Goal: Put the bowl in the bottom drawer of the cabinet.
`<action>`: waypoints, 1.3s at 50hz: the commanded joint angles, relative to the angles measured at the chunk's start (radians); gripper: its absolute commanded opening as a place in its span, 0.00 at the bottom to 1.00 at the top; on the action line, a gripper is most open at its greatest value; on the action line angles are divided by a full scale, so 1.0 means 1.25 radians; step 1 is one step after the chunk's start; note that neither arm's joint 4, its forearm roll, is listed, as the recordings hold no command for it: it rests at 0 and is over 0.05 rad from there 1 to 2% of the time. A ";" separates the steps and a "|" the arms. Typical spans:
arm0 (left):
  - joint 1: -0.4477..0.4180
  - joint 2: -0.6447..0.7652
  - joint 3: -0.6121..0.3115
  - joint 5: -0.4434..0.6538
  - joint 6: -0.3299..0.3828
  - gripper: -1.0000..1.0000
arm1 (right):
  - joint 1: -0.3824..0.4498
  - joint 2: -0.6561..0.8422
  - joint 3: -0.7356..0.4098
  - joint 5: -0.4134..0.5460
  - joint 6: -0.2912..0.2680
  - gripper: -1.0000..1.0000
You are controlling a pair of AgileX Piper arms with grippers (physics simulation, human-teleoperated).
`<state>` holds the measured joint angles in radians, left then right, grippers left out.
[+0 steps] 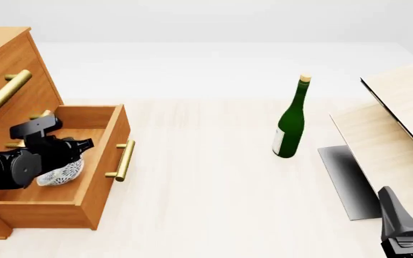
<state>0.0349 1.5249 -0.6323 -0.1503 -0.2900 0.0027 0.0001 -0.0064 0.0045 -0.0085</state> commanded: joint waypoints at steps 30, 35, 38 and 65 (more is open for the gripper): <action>-0.008 -0.025 -0.005 -0.011 -0.017 1.00 | 0.000 0.000 0.000 0.000 0.000 1.00; -0.039 -0.040 -0.014 -0.016 -0.041 1.00 | 0.000 0.000 0.000 0.000 0.000 1.00; -0.058 -0.052 -0.011 -0.029 -0.061 1.00 | 0.000 0.000 0.000 0.000 0.000 1.00; -0.105 -0.103 -0.038 -0.060 -0.071 1.00 | 0.000 0.000 0.000 0.000 0.000 1.00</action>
<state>-0.0769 1.4182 -0.6679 -0.2118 -0.3799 0.0027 0.0001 -0.0064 0.0045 -0.0084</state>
